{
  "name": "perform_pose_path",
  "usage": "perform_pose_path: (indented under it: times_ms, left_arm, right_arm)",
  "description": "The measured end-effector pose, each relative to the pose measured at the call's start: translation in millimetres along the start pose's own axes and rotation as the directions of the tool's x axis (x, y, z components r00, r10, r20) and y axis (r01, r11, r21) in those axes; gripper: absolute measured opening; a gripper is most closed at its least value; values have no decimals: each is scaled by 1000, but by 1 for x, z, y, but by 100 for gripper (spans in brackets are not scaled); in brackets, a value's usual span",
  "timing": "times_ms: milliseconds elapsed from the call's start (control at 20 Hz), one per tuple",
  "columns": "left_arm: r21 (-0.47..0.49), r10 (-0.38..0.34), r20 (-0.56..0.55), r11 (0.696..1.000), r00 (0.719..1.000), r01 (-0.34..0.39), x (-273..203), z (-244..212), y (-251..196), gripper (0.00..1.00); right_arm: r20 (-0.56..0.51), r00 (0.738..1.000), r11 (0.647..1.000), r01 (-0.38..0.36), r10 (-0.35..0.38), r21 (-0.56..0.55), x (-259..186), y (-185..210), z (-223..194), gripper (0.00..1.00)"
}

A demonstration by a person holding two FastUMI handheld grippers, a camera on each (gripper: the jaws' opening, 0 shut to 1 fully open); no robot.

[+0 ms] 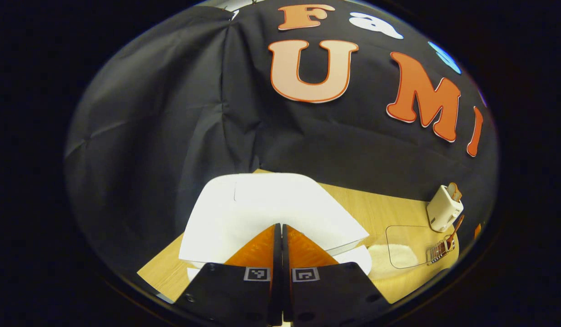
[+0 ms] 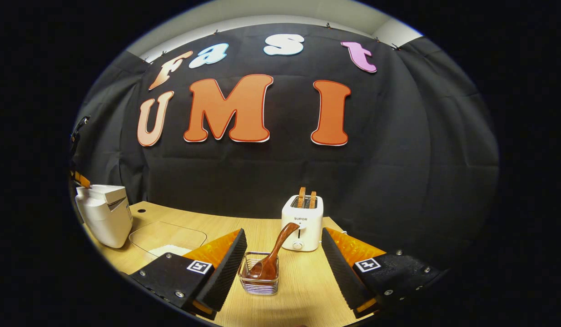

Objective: Close the left gripper, press the button to open the rice cooker; take a wooden spoon from the chopstick holder with the right hand, scoop a spoonful of rice and pour it into the rice cooker, then put the wooden spoon back into the chopstick holder.

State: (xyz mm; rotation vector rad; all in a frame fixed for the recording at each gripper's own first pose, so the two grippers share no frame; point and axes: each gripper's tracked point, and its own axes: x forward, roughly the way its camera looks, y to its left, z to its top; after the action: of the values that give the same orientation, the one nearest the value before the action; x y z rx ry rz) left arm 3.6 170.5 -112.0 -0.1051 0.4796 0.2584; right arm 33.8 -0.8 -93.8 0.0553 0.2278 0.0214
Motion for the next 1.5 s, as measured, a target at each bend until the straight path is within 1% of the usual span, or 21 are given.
perform_pose_path:
  times_ms: [50, 100, 250, 350, 450, 500, 550, 650, 800, 900, 950, 1050, 1100, 1150, 1200, 1300, 1350, 1450, 1500]
  left_arm:
    - [8, 8, 46, 1000, 999, -8, -4, 14, 0, 5]
    - [23, 19, 91, 1000, 996, -22, -6, 28, 0, 4]
    - [73, 56, 204, 995, 977, -72, -11, 60, 1, 4]
    - [91, 84, 275, 989, 958, -113, -14, 81, 4, 4]
    - [98, 106, 320, 985, 942, -144, -20, 90, 5, 4]
    - [95, 100, 336, 986, 936, -140, -22, 93, 2, 4]
    - [91, 83, 343, 988, 936, -121, -27, 92, -2, 4]
    - [75, 65, 356, 992, 932, -98, -29, 90, -6, 4]
    - [51, 35, 378, 997, 925, -58, -36, 90, -10, 4]
    - [63, 22, 386, 997, 922, -50, -38, 89, -11, 10]
    - [77, 18, 387, 996, 922, -52, -38, 86, -13, 11]
    - [101, -5, 381, 994, 924, -36, -40, 82, -21, 21]
    - [113, -22, 376, 993, 927, -22, -42, 77, -26, 21]
    - [123, -36, 371, 992, 928, -11, -39, 73, -30, 33]
    - [134, -54, 362, 991, 931, 5, -40, 70, -36, 37]
    - [162, -55, 362, 987, 931, -4, -40, 66, -39, 49]
    - [177, -59, 364, 984, 930, -7, -40, 64, -42, 51]
    - [208, -66, 369, 978, 927, -13, -40, 62, -48, 65]
    - [220, -73, 367, 975, 927, -10, -39, 59, -51, 65]
  right_arm:
    - [-13, 1000, 1000, 1, -1, 7, 4, -1, -3, 98]
    - [-26, 1000, 1000, 5, -4, 13, 9, -2, -6, 98]
    - [-63, 997, 998, 37, -34, 45, 28, -12, -14, 98]
    - [-79, 997, 996, 24, -18, 84, 41, -9, -17, 99]
    - [-108, 994, 993, 13, 1, 120, 54, -7, -24, 98]
    - [-116, 993, 991, 3, 12, 132, 60, -5, -27, 98]
    - [-116, 993, 990, -10, 26, 142, 64, -3, -28, 98]
    - [-132, 991, 984, -7, 31, 179, 75, -5, -34, 97]
    - [-174, 984, 966, 20, 26, 258, 96, -12, -44, 96]
    - [-191, 980, 948, 17, 46, 317, 106, -14, -48, 94]
    - [-196, 979, 938, 17, 55, 345, 110, -15, -49, 94]
    - [-206, 976, 921, 17, 69, 388, 120, -16, -50, 91]
    - [-205, 975, 914, 10, 80, 406, 124, -16, -51, 88]
    - [-215, 973, 907, 11, 88, 422, 129, -17, -52, 87]
    - [-225, 970, 900, 10, 98, 435, 134, -17, -56, 85]
    - [-247, 962, 896, 7, 115, 445, 143, -15, -59, 82]
    - [-263, 957, 894, 6, 125, 448, 147, -13, -62, 81]
    - [-328, 933, 895, 15, 148, 446, 153, -9, -75, 79]
    - [-332, 930, 893, 9, 158, 450, 155, -8, -73, 77]
